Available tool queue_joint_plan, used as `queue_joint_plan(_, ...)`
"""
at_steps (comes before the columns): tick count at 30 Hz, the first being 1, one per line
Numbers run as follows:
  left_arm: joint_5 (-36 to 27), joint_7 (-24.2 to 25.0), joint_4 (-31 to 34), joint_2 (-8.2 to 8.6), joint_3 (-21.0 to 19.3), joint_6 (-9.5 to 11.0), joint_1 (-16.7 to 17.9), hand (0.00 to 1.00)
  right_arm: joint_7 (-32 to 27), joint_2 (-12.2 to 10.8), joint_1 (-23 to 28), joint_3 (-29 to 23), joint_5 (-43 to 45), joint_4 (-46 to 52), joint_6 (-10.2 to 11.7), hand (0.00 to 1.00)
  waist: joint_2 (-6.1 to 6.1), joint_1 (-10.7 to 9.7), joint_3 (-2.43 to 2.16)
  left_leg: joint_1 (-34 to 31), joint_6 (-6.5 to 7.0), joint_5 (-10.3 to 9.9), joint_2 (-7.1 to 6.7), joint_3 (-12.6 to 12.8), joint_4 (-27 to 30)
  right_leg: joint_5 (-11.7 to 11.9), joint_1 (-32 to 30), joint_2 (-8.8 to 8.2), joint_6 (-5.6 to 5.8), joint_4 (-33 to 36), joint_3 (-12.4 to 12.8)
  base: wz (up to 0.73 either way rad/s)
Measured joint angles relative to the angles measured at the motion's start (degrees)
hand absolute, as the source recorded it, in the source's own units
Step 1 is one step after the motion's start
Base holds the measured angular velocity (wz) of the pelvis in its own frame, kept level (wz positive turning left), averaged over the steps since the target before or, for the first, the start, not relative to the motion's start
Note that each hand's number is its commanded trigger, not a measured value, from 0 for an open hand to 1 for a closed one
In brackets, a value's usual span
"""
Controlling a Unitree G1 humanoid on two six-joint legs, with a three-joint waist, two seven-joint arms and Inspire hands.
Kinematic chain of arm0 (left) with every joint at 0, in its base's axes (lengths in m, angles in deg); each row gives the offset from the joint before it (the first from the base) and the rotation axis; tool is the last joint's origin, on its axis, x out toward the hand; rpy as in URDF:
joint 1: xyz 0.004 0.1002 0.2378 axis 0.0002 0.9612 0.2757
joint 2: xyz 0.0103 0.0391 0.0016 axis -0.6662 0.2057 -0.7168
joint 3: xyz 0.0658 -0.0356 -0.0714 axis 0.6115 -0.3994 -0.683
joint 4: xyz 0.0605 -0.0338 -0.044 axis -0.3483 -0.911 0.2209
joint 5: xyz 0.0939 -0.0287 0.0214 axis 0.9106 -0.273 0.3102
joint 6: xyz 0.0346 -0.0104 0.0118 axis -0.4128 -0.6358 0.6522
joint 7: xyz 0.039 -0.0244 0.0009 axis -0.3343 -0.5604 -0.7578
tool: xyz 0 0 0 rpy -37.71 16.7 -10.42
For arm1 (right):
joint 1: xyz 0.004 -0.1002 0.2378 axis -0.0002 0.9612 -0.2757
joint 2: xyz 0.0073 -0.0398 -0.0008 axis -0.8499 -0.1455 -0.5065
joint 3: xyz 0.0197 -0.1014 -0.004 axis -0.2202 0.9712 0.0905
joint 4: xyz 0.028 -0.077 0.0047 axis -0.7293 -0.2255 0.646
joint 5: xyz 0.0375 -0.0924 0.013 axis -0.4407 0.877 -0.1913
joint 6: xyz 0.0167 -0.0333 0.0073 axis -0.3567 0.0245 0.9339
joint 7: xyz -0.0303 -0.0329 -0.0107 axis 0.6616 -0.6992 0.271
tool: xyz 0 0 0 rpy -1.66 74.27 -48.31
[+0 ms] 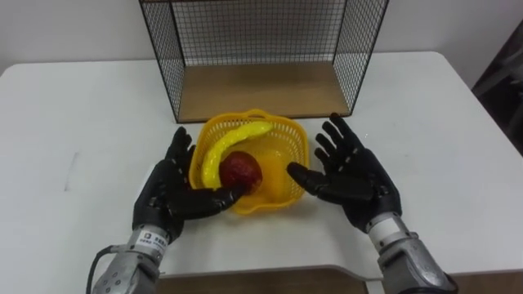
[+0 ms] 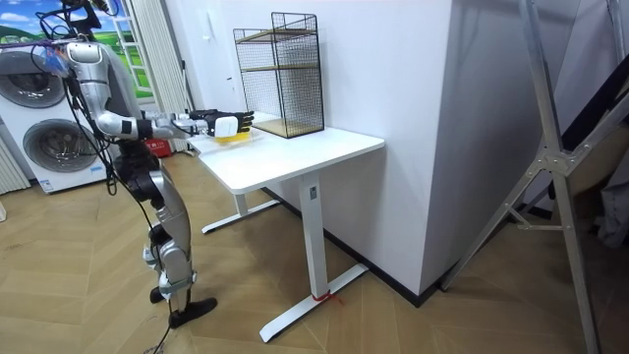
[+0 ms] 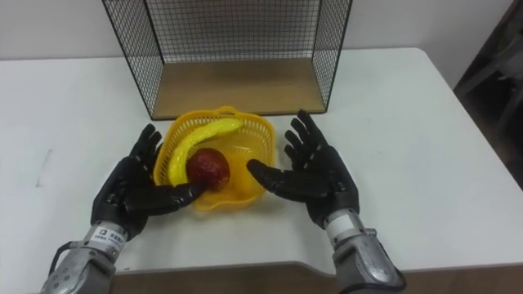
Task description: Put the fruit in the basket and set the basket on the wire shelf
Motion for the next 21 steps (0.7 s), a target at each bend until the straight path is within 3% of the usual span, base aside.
queue_joint_plan(13, -1.97, -0.13, -0.12, 0.58, 1.44, -0.01, 0.0, 0.0, -0.02, 0.04, -0.41, 1.52, 1.2, -2.28, -0.34, 0.0, -0.49, -0.07, 0.09, -0.01, 0.0, 0.0, 0.0, 0.01, 0.0, 0.0, 0.06, -0.04, 0.0, 0.16, 0.02, 0.0)
queue_joint_plan(21, -1.84, -0.15, -0.51, 1.23, 2.47, -1.26, -0.06, 0.0, -0.04, -0.13, -0.57, 2.57, 2.16, -2.27, -1.01, 0.0, -0.93, -0.15, 0.04, -0.25, 0.0, 0.0, 0.01, 0.08, -0.02, 0.01, 0.18, -0.01, -0.01, 0.05, -0.02, 0.0)
